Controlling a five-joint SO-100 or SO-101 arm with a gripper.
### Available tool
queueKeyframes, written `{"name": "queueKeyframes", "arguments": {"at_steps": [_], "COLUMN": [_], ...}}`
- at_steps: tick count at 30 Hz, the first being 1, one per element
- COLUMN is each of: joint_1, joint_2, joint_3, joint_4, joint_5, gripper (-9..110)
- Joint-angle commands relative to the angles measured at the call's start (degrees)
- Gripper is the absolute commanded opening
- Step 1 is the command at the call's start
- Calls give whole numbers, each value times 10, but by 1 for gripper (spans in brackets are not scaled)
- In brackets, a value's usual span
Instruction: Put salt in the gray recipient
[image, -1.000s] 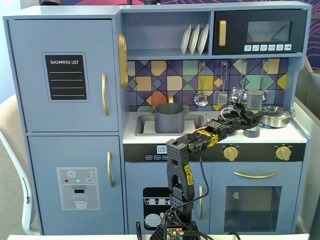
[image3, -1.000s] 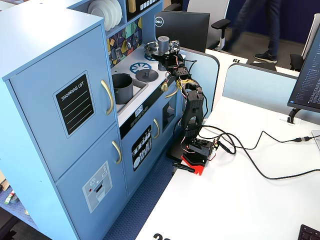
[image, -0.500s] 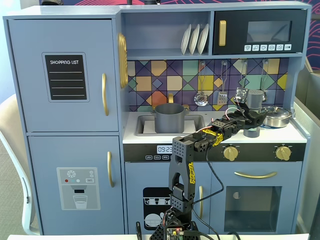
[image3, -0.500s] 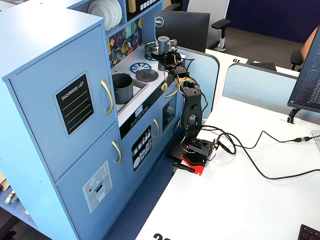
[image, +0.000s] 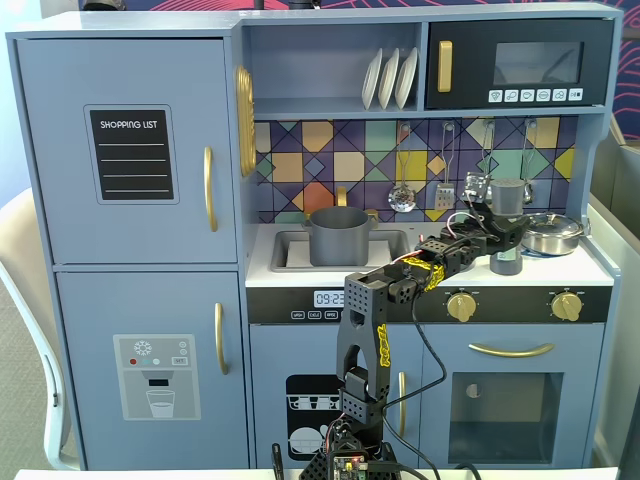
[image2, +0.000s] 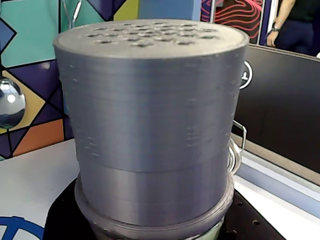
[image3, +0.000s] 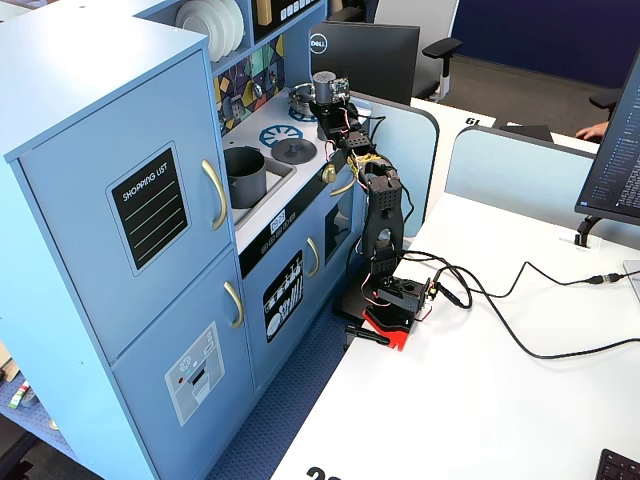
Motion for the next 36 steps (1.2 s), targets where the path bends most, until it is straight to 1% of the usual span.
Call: {"name": "queueKeyframes", "arguments": {"at_steps": [1, 7, 9, 17, 21, 24, 27, 36], "joint_1": [-11, -13, -16, -58, -87, -121, -161, -314], "joint_2": [39, 54, 62, 104, 137, 171, 202, 276], "joint_3": [-4, 1, -3, -71, -94, -117, -128, -128], "joint_4": [-12, -19, -19, 14, 41, 128, 177, 235], "joint_5": [-5, -8, 8, 145, 198, 232, 270, 390], "gripper": [0, 0, 0, 0, 0, 0, 0, 0]}}
